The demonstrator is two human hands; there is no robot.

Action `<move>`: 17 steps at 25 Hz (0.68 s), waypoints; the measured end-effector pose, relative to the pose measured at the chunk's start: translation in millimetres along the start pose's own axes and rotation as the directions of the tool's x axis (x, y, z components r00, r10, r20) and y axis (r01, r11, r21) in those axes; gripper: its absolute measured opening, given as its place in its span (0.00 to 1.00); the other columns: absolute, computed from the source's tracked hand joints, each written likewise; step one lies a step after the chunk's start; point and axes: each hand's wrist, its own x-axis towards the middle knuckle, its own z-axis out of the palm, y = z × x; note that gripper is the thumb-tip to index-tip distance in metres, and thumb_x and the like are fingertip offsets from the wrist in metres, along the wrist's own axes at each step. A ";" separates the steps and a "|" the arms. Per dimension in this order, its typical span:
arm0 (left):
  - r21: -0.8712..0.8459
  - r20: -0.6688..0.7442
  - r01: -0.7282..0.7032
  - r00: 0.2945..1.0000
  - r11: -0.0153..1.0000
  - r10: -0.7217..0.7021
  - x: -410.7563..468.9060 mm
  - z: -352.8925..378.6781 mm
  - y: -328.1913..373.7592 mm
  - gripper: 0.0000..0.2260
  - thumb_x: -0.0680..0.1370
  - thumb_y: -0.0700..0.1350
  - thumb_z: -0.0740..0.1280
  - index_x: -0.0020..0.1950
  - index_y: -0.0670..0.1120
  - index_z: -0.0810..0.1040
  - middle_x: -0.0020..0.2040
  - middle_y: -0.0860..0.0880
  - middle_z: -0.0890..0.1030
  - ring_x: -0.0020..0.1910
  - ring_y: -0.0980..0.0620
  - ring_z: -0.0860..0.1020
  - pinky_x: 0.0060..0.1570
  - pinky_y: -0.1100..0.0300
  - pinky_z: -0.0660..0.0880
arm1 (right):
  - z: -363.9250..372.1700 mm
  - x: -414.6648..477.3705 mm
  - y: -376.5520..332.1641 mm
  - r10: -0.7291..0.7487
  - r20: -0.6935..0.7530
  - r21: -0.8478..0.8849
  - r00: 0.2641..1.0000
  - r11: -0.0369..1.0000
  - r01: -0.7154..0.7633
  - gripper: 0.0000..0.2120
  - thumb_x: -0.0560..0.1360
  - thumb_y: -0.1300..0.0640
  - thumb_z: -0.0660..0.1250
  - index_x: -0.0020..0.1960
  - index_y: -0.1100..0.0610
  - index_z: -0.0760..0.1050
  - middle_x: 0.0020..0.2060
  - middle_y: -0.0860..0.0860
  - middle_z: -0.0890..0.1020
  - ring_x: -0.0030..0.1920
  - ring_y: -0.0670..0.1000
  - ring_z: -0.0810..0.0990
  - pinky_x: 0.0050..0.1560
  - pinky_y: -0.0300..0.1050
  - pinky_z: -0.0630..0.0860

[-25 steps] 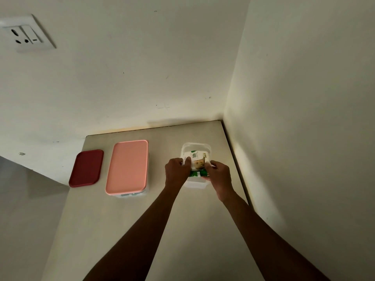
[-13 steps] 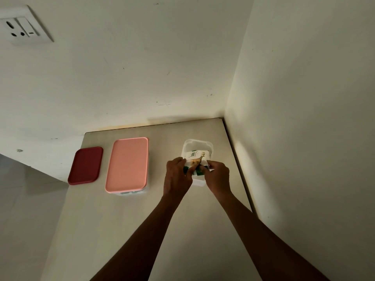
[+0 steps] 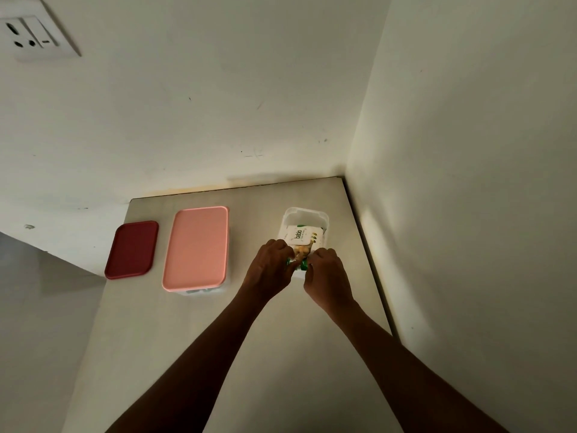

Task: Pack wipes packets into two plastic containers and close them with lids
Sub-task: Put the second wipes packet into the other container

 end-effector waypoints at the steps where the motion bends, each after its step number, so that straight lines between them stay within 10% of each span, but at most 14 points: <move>1: 0.032 0.006 -0.013 1.000 0.999 0.013 1.8 -1.6 0.0 0.11 0.77 0.53 0.71 0.52 0.48 0.85 0.50 0.50 0.86 0.48 0.50 0.79 0.45 0.57 0.76 | -0.6 -0.2 -0.7 0.001 0.009 -0.014 1.000 1.000 -0.001 0.15 0.73 0.58 0.73 0.59 0.59 0.80 0.54 0.54 0.85 0.57 0.53 0.80 0.58 0.45 0.80; 9: 0.193 0.155 -0.092 0.986 0.977 0.062 19.6 -10.5 6.7 0.15 0.74 0.60 0.70 0.50 0.49 0.84 0.46 0.49 0.86 0.43 0.49 0.83 0.47 0.57 0.65 | -3.5 5.7 -0.8 0.011 0.072 -0.112 0.997 0.994 -0.003 0.20 0.66 0.53 0.76 0.57 0.55 0.80 0.52 0.53 0.86 0.57 0.55 0.81 0.49 0.45 0.80; 17: 0.247 0.383 -0.069 0.923 0.967 -0.032 5.6 13.7 2.6 0.19 0.76 0.40 0.68 0.67 0.49 0.79 0.60 0.49 0.82 0.62 0.48 0.80 0.60 0.52 0.69 | 17.7 -3.8 -1.7 0.075 0.241 -0.222 0.968 0.975 -0.020 0.24 0.67 0.50 0.72 0.63 0.52 0.77 0.60 0.51 0.83 0.63 0.56 0.74 0.58 0.49 0.72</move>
